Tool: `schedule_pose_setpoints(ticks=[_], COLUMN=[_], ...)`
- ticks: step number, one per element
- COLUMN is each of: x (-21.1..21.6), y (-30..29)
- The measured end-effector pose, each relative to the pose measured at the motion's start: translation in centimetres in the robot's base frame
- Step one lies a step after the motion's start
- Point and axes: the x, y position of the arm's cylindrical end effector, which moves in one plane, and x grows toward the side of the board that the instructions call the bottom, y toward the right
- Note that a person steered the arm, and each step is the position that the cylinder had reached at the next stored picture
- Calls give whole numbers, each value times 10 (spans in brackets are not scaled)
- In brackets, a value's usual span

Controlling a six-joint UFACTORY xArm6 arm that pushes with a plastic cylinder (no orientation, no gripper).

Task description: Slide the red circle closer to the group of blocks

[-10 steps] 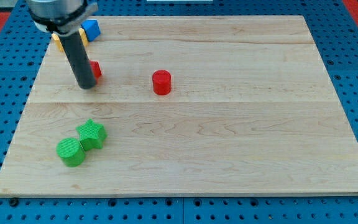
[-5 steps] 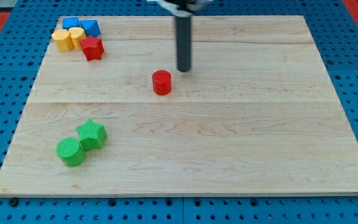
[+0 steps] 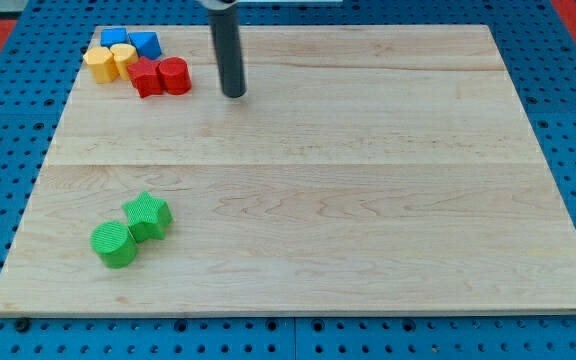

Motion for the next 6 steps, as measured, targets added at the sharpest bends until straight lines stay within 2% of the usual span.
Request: schedule_pose_setpoints(ticks=[1,2,3,4,5,6], x=[-27,-29,-30,16,27,6], y=[-50,-107,-108,-34,-75,-105])
